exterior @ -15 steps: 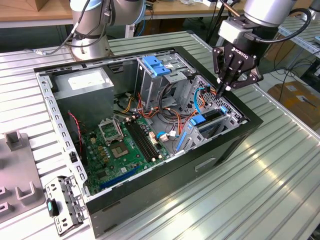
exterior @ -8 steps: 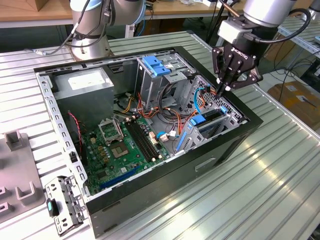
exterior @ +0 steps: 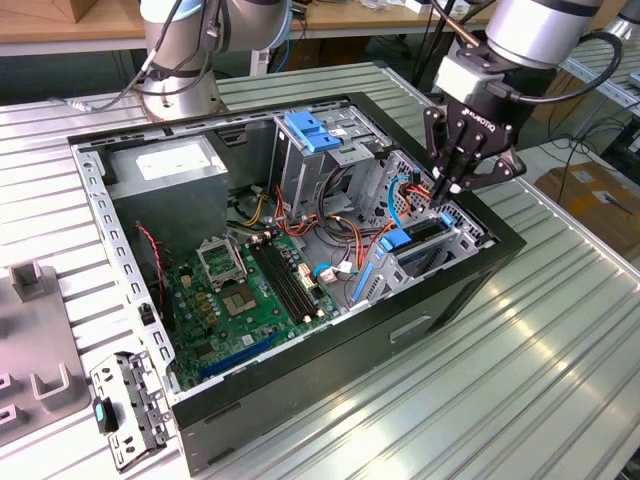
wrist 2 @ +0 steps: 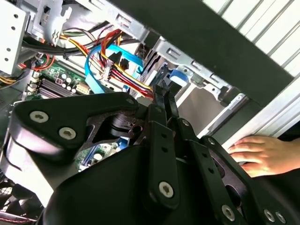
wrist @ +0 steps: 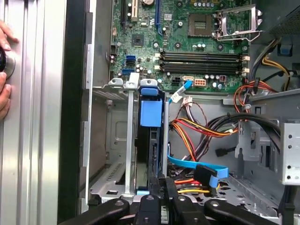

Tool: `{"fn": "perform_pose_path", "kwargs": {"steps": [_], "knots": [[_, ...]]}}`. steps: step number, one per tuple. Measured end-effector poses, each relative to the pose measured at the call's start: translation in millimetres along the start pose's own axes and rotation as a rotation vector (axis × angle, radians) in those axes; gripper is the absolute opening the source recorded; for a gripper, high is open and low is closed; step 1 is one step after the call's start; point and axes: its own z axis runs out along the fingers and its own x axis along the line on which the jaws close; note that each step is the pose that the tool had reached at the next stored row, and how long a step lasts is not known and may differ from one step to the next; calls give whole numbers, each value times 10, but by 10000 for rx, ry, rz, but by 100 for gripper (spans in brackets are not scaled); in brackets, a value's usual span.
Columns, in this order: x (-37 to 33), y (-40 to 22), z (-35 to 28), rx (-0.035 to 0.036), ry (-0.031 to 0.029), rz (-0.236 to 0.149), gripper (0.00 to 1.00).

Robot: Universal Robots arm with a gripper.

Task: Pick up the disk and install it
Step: 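Insert the first disk wire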

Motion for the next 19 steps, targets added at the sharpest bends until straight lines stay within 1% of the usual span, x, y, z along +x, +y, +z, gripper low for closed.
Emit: {"fn": "perform_pose_path", "kwargs": {"steps": [1,3,12,19], "knots": [[6,13,22,2,-3,-14,16],[9,13,29,6,-4,-108,16],[9,13,31,8,-6,-147,16],[23,14,32,8,-6,-155,16]]}}
